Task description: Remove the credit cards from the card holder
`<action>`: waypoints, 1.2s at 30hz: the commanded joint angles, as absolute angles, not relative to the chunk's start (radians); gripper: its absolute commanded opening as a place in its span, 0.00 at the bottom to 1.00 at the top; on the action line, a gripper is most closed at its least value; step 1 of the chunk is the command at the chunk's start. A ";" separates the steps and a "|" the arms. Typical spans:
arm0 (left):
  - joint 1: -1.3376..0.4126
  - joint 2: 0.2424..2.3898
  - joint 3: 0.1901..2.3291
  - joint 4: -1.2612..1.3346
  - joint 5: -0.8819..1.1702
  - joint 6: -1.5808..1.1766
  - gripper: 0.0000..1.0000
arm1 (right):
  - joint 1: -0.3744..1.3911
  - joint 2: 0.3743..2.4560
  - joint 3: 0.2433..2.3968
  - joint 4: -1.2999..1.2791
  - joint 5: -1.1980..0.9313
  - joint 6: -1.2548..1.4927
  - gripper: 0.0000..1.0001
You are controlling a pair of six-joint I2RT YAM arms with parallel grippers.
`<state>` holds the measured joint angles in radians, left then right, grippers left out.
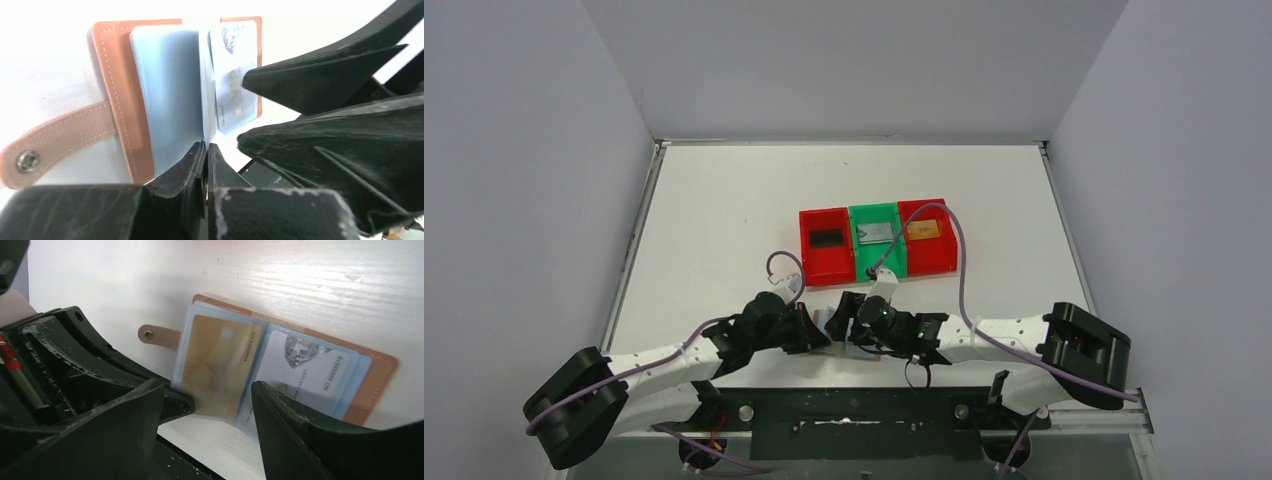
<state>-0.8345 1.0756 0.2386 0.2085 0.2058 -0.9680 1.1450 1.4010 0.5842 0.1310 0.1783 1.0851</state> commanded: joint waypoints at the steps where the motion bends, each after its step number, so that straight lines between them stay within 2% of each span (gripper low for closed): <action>1: -0.848 1.011 0.303 0.161 0.106 -0.949 0.00 | 1.134 1.302 0.669 -0.028 0.301 1.081 0.66; 8: -0.871 1.037 0.420 0.002 0.033 -0.882 0.00 | 1.108 1.249 0.668 -0.281 0.405 1.182 0.66; 19: -1.034 1.245 0.702 -0.305 -0.255 -0.864 0.00 | 1.047 1.248 0.580 -0.302 0.390 1.255 0.45; 24: -1.072 1.287 0.761 -0.324 -0.272 -0.832 0.01 | 1.021 1.256 0.548 -0.236 0.354 1.233 0.41; 31: -1.121 1.428 0.879 -0.381 -0.290 -0.804 0.12 | 0.966 1.253 0.476 -0.125 0.280 1.224 0.38; 33: -1.140 1.466 0.910 -0.392 -0.300 -0.798 0.22 | 0.951 1.251 0.463 -0.092 0.258 1.213 0.37; 36: -1.159 1.501 0.935 -0.346 -0.262 -0.784 0.27 | 0.938 1.244 0.439 -0.049 0.234 1.209 0.37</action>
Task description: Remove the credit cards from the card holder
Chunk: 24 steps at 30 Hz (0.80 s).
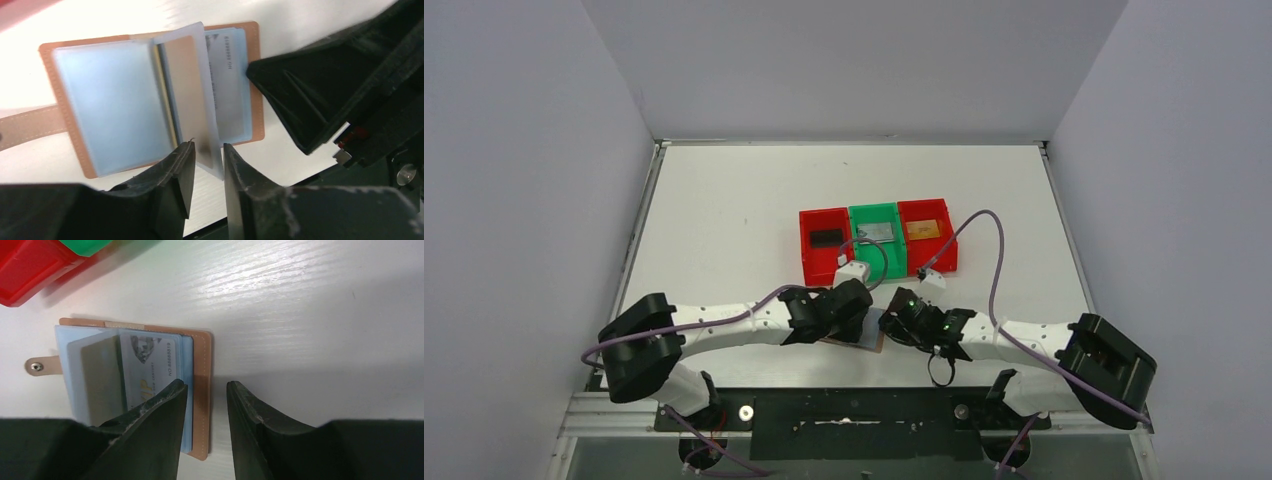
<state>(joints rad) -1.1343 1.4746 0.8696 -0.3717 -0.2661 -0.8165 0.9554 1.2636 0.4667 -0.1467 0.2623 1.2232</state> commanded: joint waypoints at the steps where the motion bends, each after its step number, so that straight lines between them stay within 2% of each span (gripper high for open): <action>1: -1.161 1.508 0.933 -0.312 -0.237 -0.779 0.30 | 0.934 1.239 0.431 -0.040 0.232 1.213 0.37; 6: -1.161 1.558 0.930 -0.183 -0.108 -0.768 0.38 | 0.932 1.177 0.403 -0.075 0.269 1.246 0.36; 9: -1.160 1.522 0.913 -0.192 -0.147 -0.791 0.40 | 0.933 1.097 0.395 -0.140 0.319 1.269 0.38; 11: -1.154 1.465 0.878 -0.197 -0.199 -0.801 0.45 | 0.933 1.047 0.388 -0.163 0.338 1.266 0.40; 15: -1.100 1.323 0.798 -0.208 -0.249 -0.827 0.51 | 0.931 0.979 0.374 -0.098 0.302 1.182 0.47; 21: -0.921 1.206 0.650 -0.093 -0.049 -0.822 0.52 | 0.929 1.066 0.440 -0.025 0.209 1.097 0.56; 24: -0.877 1.205 0.608 -0.014 0.053 -0.821 0.52 | 0.930 1.160 0.498 -0.058 0.196 1.089 0.56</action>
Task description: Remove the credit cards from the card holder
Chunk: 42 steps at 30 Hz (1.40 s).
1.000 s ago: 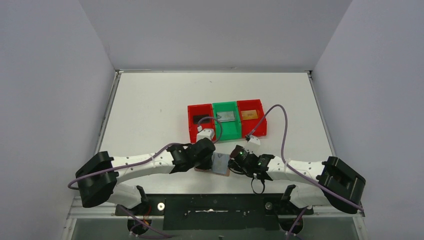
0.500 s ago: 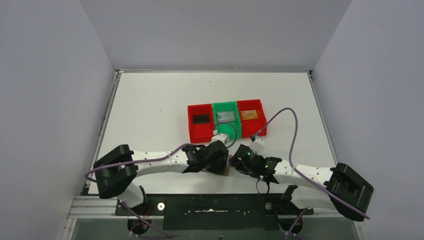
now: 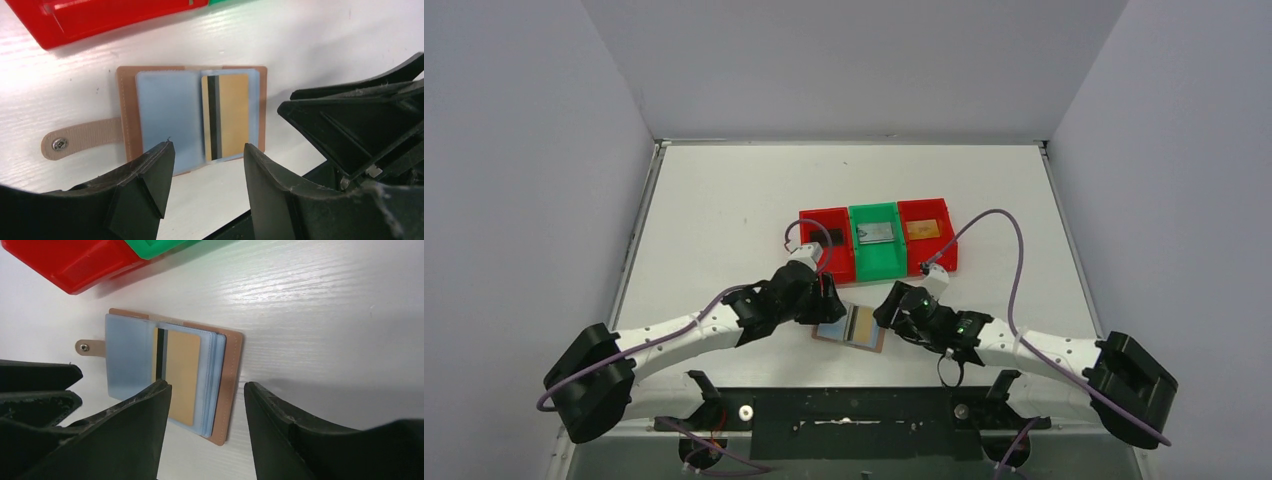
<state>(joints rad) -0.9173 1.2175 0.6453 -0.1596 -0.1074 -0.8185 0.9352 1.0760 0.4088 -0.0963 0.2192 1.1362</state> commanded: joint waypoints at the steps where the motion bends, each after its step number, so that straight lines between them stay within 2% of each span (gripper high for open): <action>1: -0.870 1.211 0.605 0.002 0.076 -0.822 0.52 | 0.929 1.190 0.518 -0.078 0.205 1.089 0.56; 8: -0.861 1.251 0.603 0.031 0.107 -0.824 0.52 | 0.936 1.334 0.610 -0.171 0.206 1.041 0.53; 14: -0.859 1.282 0.597 0.057 0.128 -0.829 0.52 | 0.956 1.425 0.670 -0.249 0.237 1.026 0.42; 21: -0.859 1.305 0.586 0.060 0.115 -0.867 0.52 | 0.970 1.462 0.672 -0.189 0.191 0.974 0.25; 28: -0.857 1.270 0.543 0.016 0.049 -0.899 0.52 | 0.974 1.475 0.660 -0.111 0.141 0.908 0.22; 42: -0.858 1.283 0.435 0.073 0.039 -0.981 0.51 | 0.980 1.518 0.680 -0.113 0.129 0.931 0.22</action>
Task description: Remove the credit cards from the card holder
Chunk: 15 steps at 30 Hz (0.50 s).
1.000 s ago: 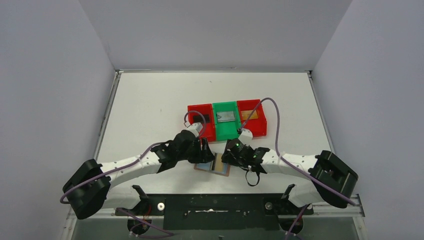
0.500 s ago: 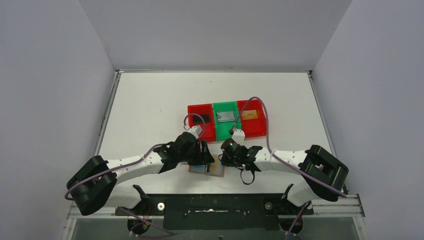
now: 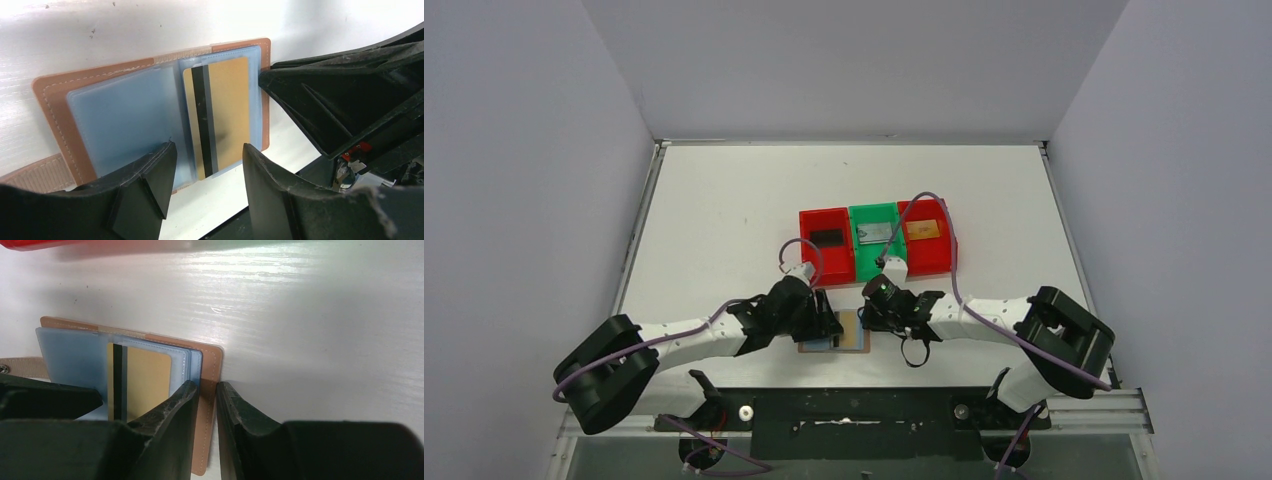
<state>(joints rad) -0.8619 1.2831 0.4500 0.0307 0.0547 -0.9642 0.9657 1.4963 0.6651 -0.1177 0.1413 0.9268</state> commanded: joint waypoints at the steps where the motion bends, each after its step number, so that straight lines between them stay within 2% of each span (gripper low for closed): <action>1: -0.858 1.288 0.431 0.082 0.041 -0.987 0.50 | 0.980 1.519 0.681 -0.112 0.128 0.932 0.22; 4: -0.859 1.291 0.407 0.116 0.041 -1.020 0.44 | 0.981 1.526 0.684 -0.112 0.126 0.936 0.22; 7: -0.862 1.277 0.329 0.257 0.025 -1.093 0.40 | 0.985 1.531 0.685 -0.107 0.128 0.943 0.22; 15: -0.860 1.236 0.207 0.408 0.005 -1.207 0.34 | 0.986 1.534 0.687 -0.105 0.129 0.950 0.22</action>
<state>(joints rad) -0.8608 1.2469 0.2440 0.3508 0.0231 -1.1542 0.9703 1.5112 0.6743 -0.1047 0.1452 0.9344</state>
